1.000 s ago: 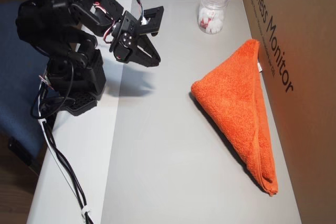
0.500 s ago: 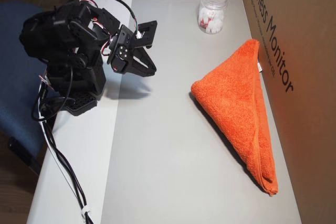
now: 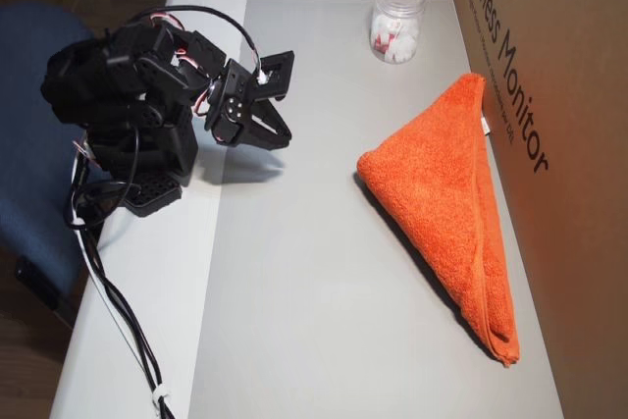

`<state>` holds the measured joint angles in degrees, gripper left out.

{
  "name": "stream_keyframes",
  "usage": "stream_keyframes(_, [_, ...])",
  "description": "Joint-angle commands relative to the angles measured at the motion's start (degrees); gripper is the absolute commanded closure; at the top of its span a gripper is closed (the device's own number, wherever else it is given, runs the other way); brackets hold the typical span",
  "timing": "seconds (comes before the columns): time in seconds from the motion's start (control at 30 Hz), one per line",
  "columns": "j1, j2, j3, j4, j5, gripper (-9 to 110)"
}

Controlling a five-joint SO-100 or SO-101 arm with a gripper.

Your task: Fold the blanket.

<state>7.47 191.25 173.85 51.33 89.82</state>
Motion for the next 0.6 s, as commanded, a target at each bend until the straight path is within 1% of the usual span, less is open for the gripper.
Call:
stream_keyframes(0.0, [0.00, 2.11, 0.79, -0.88, -0.35, 102])
stream_keyframes(0.57, [0.00, 3.25, 5.62, -0.97, -0.26, 102])
